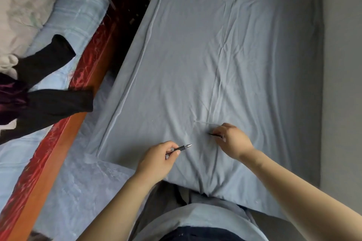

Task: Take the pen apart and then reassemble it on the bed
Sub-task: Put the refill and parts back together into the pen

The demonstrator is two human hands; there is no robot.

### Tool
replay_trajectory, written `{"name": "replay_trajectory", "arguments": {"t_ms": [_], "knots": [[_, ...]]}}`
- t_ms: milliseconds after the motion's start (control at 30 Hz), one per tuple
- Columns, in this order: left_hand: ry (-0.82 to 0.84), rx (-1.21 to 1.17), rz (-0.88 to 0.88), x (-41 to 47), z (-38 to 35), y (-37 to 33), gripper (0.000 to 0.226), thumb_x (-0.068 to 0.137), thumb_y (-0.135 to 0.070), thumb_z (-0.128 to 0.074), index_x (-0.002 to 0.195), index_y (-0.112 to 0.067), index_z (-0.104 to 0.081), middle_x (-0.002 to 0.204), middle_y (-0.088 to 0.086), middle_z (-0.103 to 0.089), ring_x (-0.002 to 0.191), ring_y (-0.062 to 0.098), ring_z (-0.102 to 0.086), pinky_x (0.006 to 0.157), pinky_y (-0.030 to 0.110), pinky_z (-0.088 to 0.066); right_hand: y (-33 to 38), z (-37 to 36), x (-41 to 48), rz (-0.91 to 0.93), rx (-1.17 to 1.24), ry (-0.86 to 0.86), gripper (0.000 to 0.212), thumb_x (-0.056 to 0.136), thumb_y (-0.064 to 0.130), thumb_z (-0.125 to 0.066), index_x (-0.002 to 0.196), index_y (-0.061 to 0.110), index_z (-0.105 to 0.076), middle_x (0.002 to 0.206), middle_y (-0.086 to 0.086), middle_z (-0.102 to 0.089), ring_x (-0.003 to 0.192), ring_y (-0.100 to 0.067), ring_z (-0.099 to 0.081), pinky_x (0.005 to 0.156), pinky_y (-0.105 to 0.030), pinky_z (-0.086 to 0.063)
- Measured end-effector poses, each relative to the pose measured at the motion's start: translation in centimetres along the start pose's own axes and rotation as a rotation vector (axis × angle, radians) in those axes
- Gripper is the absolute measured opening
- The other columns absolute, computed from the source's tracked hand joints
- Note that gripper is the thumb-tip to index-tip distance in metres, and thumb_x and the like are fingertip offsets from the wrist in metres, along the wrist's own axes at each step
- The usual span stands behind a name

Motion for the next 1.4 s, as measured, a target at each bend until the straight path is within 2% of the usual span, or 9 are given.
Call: {"name": "replay_trajectory", "arguments": {"t_ms": [167,267,333,733,933,1033,1200,1300,1400], "knots": [[0.012,0.039,-0.138,-0.1,2.5,-0.9,0.009,0.082,-0.039,-0.059,0.090,-0.041,-0.057,0.073,-0.021,-0.062,0.072,-0.001,-0.059,0.069,0.027,-0.051,4.2,1.2,-4.2,0.057,0.177,-0.023,0.012,0.086,0.028,-0.059,0.097,0.028,-0.066,0.085,0.008,-0.064,0.070,-0.012,-0.056,0.065,-0.023,-0.042],[0.062,0.081,-0.232,-0.4,3.5,-1.6,0.014,0.081,-0.040,-0.060,0.094,-0.044,-0.058,0.082,-0.020,-0.065,0.078,-0.002,-0.061,0.074,0.029,-0.053,6.4,1.9,-6.4,0.023,0.258,-0.076,0.015,0.085,0.029,-0.062,0.099,0.030,-0.067,0.078,0.018,-0.061,0.065,-0.004,-0.054,0.061,-0.009,-0.040],[0.091,0.121,-0.287,-0.6,3.9,-2.0,0.016,0.081,-0.040,-0.059,0.096,-0.045,-0.057,0.088,-0.019,-0.067,0.081,-0.001,-0.062,0.075,0.031,-0.053,7.5,2.2,-7.5,-0.005,0.300,-0.099,0.016,0.082,0.030,-0.066,0.099,0.031,-0.067,0.077,0.018,-0.061,0.063,-0.003,-0.053,0.061,-0.006,-0.040],[0.163,0.184,-0.479,-1.5,5.1,-3.8,0.014,0.083,-0.042,-0.059,0.097,-0.044,-0.062,0.078,-0.021,-0.058,0.074,-0.004,-0.056,0.064,0.015,-0.043,10.4,2.5,-12.3,-0.082,0.370,-0.286,0.017,0.081,0.026,-0.068,0.097,0.032,-0.069,0.076,0.018,-0.060,0.065,-0.005,-0.053,0.062,-0.008,-0.040],[0.202,0.230,-0.583,-2.7,4.4,-5.5,0.014,0.084,-0.042,-0.056,0.097,-0.039,-0.061,0.084,-0.017,-0.061,0.076,0.002,-0.056,0.067,0.026,-0.049,11.3,2.0,-13.0,-0.089,0.360,-0.312,0.014,0.077,0.031,-0.071,0.090,0.032,-0.067,0.073,0.017,-0.065,0.064,0.000,-0.058,0.061,-0.006,-0.041],[0.210,0.230,-0.578,-2.6,4.1,-6.2,0.014,0.084,-0.041,-0.057,0.096,-0.038,-0.064,0.087,-0.016,-0.063,0.076,0.002,-0.056,0.069,0.026,-0.050,10.8,2.3,-13.3,-0.089,0.413,-0.325,0.005,0.079,0.032,-0.069,0.079,0.029,-0.065,0.069,0.013,-0.066,0.061,0.000,-0.057,0.058,-0.011,-0.041],[0.124,0.227,-0.560,-1.7,4.1,-7.8,0.015,0.079,-0.046,-0.062,0.089,-0.035,-0.063,0.087,-0.017,-0.069,0.074,0.001,-0.060,0.069,0.024,-0.049,9.2,3.1,-13.7,-0.123,0.405,-0.358,0.010,0.086,0.036,-0.059,0.086,0.030,-0.068,0.066,0.005,-0.068,0.058,-0.007,-0.060,0.056,-0.014,-0.042],[0.078,0.232,-0.556,-1.1,3.6,-9.0,0.017,0.076,-0.048,-0.065,0.081,-0.033,-0.060,0.079,-0.017,-0.067,0.070,0.000,-0.058,0.061,0.020,-0.045,8.0,3.9,-13.7,-0.126,0.422,-0.405,0.009,0.084,0.031,-0.063,0.091,0.033,-0.068,0.073,0.015,-0.067,0.063,-0.006,-0.059,0.060,-0.011,-0.042],[0.095,0.191,-0.517,-0.3,2.3,-9.9,0.015,0.073,-0.043,-0.070,0.076,-0.030,-0.063,0.072,-0.017,-0.064,0.067,0.001,-0.055,0.059,0.018,-0.042,6.7,4.7,-13.4,-0.110,0.416,-0.397,0.007,0.079,0.027,-0.070,0.083,0.032,-0.068,0.074,0.017,-0.069,0.066,-0.002,-0.059,0.062,-0.007,-0.040]]}}
Point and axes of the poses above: each hand's wrist, its own x-axis towards the middle knuckle, its own z-axis out of the back of the hand, y = z × x, the point moved 7 cm from there along x, towards the middle knuckle
